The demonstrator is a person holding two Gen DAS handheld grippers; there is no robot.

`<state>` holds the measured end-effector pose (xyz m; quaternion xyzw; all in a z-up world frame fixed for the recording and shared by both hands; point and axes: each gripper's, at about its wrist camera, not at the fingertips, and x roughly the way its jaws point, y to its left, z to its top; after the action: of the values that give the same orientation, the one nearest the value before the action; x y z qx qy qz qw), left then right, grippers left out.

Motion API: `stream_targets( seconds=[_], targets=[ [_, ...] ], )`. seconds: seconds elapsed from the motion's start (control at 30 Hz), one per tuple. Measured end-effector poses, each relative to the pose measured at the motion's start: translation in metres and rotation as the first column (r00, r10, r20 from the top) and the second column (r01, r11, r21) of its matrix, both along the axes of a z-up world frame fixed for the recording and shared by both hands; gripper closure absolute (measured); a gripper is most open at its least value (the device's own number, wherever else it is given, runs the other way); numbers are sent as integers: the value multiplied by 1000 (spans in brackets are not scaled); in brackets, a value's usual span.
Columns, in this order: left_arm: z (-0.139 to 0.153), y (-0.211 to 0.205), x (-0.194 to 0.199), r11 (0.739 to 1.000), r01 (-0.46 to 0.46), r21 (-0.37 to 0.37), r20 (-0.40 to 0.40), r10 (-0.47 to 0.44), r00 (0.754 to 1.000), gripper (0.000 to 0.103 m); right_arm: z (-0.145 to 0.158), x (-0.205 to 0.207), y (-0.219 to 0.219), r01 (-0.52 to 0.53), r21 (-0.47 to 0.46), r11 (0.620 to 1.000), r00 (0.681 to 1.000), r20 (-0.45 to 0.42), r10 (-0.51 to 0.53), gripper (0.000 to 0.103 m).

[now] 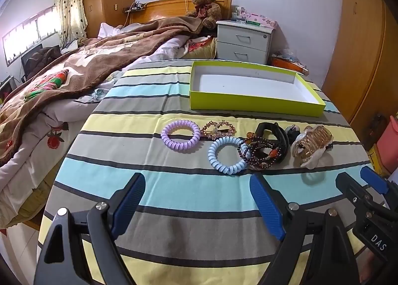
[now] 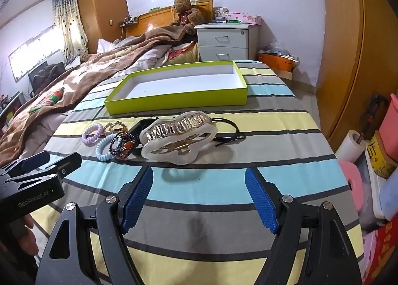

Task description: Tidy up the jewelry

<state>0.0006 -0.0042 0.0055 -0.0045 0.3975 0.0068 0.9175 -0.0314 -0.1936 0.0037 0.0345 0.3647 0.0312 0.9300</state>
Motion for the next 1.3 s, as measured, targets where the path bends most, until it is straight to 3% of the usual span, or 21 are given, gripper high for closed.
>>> stream_targets(
  seconds=[1.3],
  targets=[
    [6,6,-13,1000,1,-19,22,-1,1000,16,6,-8,7,-6,6,1000,1000,15,6,27]
  ],
)
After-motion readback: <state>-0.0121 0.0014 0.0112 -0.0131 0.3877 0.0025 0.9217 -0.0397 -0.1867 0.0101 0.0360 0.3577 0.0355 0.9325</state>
